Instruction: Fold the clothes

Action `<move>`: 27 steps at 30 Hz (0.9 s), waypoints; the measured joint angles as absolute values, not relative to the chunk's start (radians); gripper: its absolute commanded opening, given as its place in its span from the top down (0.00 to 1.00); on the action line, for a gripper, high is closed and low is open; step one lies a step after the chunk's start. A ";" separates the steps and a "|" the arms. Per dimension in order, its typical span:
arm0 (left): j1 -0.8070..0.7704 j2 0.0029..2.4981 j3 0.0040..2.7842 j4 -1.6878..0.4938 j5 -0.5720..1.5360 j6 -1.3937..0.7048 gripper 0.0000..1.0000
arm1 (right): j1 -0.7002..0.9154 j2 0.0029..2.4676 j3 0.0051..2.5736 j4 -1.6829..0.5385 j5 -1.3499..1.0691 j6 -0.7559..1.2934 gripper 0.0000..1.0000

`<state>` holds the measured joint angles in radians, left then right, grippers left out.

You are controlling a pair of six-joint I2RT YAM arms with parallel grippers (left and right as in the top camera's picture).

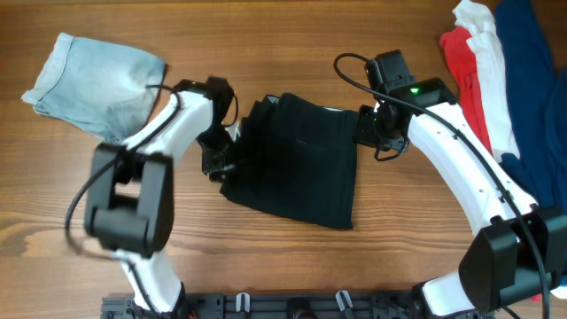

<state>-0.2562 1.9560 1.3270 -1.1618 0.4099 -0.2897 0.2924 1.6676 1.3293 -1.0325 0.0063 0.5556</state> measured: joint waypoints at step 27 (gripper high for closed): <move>-0.221 2.002 1.328 -0.579 0.375 -0.021 0.00 | 0.292 1.668 1.329 -1.058 0.009 0.556 0.93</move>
